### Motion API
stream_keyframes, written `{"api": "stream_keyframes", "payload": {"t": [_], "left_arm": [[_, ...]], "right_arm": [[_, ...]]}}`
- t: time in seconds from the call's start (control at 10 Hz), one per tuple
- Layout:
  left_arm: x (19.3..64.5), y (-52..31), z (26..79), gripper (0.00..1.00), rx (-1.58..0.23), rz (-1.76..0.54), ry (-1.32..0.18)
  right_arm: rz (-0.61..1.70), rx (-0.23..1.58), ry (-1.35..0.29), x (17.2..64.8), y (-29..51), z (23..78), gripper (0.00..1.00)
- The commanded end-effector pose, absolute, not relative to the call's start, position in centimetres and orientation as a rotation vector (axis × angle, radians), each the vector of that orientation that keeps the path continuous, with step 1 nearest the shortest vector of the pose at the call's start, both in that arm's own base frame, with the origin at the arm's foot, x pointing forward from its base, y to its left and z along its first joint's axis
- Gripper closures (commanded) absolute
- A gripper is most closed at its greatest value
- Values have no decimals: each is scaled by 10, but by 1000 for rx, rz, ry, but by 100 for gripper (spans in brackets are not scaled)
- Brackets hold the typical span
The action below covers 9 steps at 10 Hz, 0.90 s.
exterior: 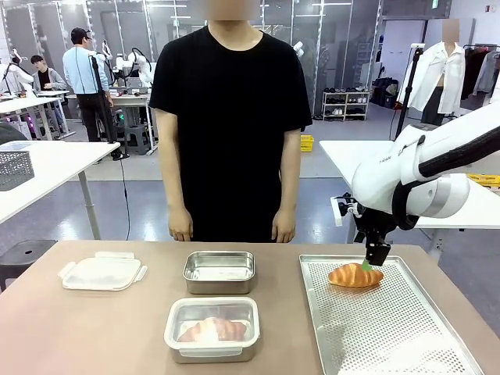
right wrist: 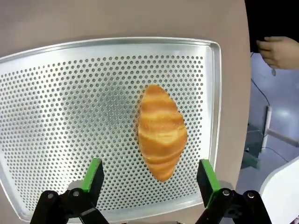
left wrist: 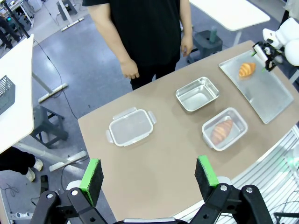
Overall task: Place the bread into the airtight container.
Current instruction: Pick up a Butter Roll and place it into an empty Airtight Container.
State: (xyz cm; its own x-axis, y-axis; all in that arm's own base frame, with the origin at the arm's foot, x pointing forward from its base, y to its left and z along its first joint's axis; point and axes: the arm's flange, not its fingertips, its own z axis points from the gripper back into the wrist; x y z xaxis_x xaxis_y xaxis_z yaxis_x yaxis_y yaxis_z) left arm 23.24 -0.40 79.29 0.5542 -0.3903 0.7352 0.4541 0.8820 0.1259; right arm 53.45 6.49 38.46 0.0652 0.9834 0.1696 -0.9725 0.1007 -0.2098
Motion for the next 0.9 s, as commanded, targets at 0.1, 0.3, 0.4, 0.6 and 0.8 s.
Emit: {"api": "stream_keyframes", "payload": {"t": [0.1,0.3,0.4,0.6,0.8], "left_arm": [[232,-5,795,0,-79,-500,-849],[232,-5,795,0,-79,-500,-849],[232,-5,795,0,-79,-500,-849],[232,-5,795,0,-79,-500,-849],[232,-5,795,0,-79,-500,-849]], "right_arm": [[1435,-93,-274,554,75,370,0],[1441,-59,-258,567,73,361,0],[1446,-29,-221,574,74,354,0],[1427,-10,-195,585,74,344,0],[1421,8,-143,594,76,330,0]]}}
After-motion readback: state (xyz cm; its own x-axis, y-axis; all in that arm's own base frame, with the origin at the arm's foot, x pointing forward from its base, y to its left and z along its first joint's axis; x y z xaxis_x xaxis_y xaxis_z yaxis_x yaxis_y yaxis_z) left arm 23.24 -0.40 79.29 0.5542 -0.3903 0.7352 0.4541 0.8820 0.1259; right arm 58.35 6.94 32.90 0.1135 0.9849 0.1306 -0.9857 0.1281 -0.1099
